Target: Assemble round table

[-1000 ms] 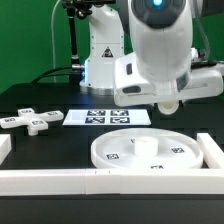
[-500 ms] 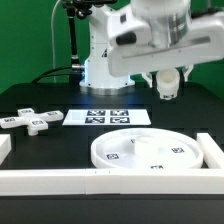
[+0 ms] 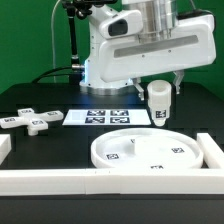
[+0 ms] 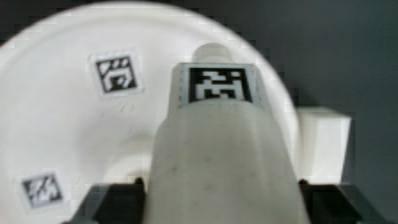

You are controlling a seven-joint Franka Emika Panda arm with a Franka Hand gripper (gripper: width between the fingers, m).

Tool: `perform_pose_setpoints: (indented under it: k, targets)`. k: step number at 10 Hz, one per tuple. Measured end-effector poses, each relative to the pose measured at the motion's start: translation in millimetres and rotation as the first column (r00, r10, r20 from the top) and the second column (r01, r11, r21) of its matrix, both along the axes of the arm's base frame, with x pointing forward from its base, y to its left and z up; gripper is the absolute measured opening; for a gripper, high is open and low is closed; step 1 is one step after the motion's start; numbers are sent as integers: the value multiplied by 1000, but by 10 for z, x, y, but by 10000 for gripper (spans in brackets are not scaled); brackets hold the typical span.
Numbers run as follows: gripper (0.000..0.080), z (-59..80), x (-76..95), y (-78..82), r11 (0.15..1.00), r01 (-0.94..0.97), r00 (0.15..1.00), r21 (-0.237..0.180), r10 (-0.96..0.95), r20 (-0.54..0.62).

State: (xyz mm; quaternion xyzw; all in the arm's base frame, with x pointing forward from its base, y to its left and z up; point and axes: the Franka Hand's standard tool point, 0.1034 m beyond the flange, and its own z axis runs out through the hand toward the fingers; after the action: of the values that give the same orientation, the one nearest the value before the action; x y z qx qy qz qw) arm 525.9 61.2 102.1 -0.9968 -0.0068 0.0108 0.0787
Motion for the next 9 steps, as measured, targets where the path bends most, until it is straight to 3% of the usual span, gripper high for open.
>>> perform_pose_setpoints:
  k: [2, 5, 9]
  targets:
    - [409, 91, 244, -201, 999, -33, 989, -23, 36, 144]
    - [409, 42, 250, -300, 997, -5, 943, -83, 32, 331]
    - [409, 58, 285, -325, 995, -21, 931, -101, 57, 360]
